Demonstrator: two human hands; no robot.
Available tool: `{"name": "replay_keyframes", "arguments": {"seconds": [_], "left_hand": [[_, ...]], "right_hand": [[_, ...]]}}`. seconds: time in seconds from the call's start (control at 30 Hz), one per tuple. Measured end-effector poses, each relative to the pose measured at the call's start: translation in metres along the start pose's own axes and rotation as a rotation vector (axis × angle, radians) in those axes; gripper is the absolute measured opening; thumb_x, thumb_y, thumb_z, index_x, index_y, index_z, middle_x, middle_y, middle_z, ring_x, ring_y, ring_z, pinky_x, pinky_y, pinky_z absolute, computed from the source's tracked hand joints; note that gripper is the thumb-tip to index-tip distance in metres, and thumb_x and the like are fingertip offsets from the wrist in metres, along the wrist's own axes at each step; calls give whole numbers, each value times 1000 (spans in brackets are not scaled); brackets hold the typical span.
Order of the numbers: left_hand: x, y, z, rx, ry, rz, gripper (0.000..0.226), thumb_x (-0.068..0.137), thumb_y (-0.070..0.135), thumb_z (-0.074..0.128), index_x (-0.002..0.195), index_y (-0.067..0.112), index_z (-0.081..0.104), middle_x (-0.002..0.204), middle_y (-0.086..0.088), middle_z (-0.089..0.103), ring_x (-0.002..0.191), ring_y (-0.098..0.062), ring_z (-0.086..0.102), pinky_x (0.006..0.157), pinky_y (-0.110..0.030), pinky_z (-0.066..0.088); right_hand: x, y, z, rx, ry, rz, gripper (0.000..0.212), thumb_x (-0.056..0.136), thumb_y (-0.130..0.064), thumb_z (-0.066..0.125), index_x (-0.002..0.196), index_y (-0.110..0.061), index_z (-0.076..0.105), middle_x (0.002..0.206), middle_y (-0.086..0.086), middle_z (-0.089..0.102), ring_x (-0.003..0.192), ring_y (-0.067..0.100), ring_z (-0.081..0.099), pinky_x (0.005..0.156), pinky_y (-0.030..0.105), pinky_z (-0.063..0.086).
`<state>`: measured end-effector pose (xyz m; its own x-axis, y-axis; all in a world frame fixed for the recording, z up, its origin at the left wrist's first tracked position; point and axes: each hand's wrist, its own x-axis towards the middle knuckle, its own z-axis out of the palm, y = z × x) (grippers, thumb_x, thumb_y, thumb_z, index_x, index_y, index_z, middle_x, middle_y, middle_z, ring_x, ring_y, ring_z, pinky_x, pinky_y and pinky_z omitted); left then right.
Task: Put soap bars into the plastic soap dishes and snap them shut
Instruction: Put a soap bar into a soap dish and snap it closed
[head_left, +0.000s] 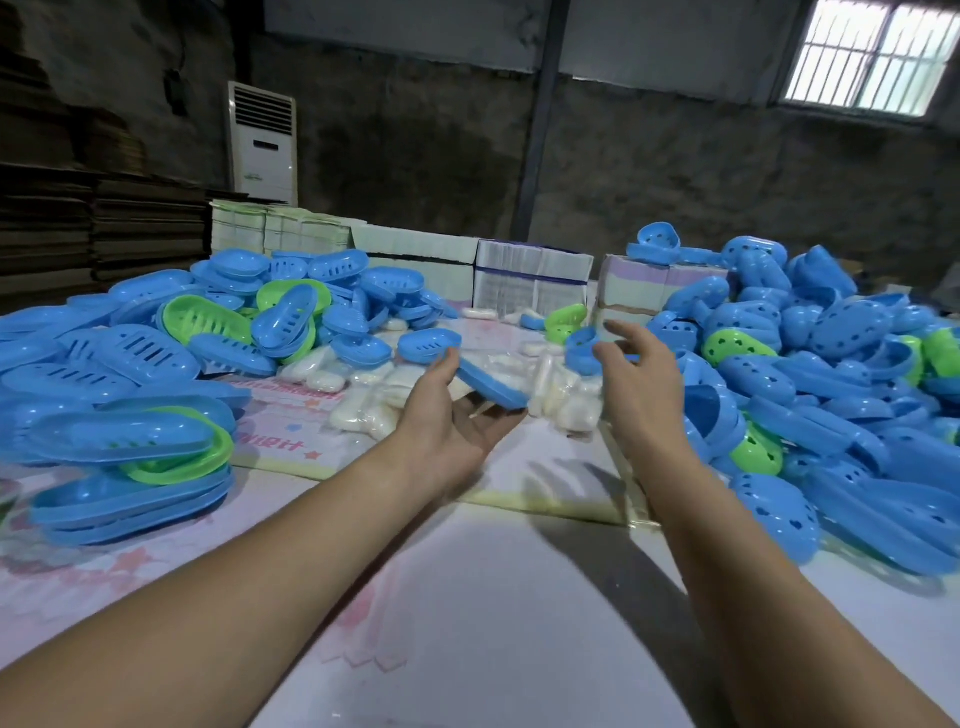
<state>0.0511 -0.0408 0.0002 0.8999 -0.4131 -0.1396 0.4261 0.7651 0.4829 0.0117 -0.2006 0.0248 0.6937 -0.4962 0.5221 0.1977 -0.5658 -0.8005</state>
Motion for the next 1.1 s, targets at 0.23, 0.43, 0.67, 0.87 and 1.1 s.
{"name": "replay_keyframes", "arguments": {"seconds": [0.23,0.43,0.67,0.87,1.1], "left_hand": [[2,0,-4,43,-49,-28,35,101,41,57,114,9,64,131,-24,64,115,-41,66,74,-51,63],[0,-4,-6,85,-101,-48,40,102,40,55,126,9,61,134,-23,62,117,-41,65,81,-50,59],[-4,-4,-5,98,-59,-32,32,103,40,53,109,11,63,128,-23,65,115,-42,65,77,-49,58],[-8,-4,-2,116,-46,33,29,104,39,51,117,15,62,100,-21,73,98,-37,71,68,-47,60],[-10,-3,-2,116,-57,36,33,103,40,53,111,10,65,106,-20,74,97,-37,72,71,-48,62]], "right_hand": [[25,44,-25,-976,-310,139,54,91,-21,48,143,-33,44,145,9,43,131,37,41,108,50,30],[26,65,-20,-851,-175,-13,49,87,-9,55,129,-33,60,127,4,52,116,31,54,101,47,38],[20,38,-19,-176,101,-60,52,79,6,44,103,-30,72,100,0,52,98,22,54,82,32,41],[-6,1,-6,767,-125,382,46,79,3,43,98,-24,74,109,6,65,84,22,59,52,25,48],[-12,8,8,675,-358,418,55,86,-10,69,136,-27,53,128,8,60,100,27,66,76,36,54]]}}
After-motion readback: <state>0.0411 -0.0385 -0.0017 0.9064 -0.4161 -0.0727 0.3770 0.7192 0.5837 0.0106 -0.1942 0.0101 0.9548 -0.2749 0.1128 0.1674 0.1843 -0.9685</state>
